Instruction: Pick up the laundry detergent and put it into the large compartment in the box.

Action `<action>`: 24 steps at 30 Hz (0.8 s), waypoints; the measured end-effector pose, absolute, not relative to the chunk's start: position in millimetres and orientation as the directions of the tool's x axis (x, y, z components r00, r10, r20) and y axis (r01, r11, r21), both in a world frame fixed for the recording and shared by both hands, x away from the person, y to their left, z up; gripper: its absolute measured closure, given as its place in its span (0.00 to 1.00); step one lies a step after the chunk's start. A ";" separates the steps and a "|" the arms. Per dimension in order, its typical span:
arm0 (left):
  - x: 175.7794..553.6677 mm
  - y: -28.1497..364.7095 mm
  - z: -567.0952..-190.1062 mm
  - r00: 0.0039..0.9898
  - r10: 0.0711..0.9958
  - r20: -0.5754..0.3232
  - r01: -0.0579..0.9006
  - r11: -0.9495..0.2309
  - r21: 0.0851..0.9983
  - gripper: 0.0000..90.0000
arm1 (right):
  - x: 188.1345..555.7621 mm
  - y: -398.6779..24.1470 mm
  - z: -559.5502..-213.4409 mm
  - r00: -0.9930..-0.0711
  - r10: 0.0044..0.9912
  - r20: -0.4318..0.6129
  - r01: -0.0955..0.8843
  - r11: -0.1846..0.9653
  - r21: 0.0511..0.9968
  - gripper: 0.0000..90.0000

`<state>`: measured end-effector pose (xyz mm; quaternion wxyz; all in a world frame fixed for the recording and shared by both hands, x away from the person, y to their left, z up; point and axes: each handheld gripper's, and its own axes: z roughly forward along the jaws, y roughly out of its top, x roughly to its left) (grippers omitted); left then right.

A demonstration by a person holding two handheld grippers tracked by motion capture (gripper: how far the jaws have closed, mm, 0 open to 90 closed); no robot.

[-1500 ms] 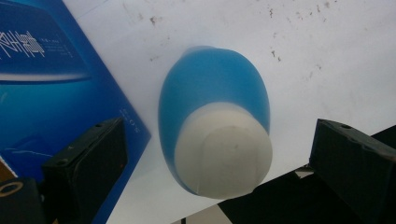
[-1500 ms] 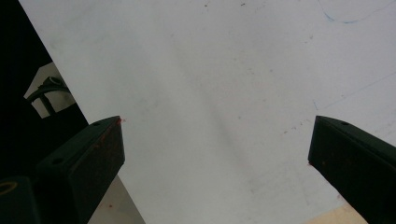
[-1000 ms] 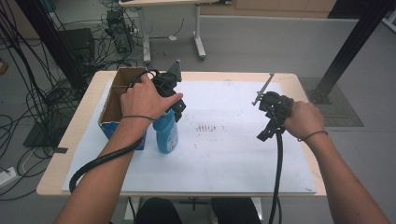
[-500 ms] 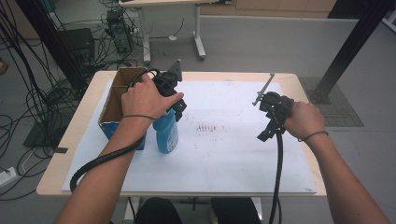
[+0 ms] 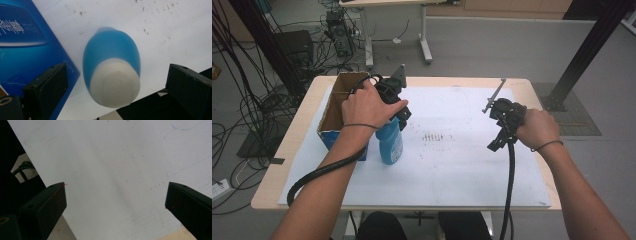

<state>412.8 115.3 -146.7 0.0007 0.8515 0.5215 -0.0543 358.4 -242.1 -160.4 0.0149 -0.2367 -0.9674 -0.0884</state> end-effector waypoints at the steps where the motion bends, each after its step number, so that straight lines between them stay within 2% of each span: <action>1: 412.8 115.3 -146.7 0.450 0.888 -0.093 0.888 -0.456 -0.055 0.05 | 358.4 -242.1 -160.4 -0.888 0.455 0.071 0.461 0.872 0.164 0.04; 24: 414.1 113.4 -148.0 0.454 0.885 -0.102 0.885 -0.462 -0.064 0.05 | 358.1 -243.5 -161.9 -0.887 0.456 0.070 0.461 0.871 0.171 0.04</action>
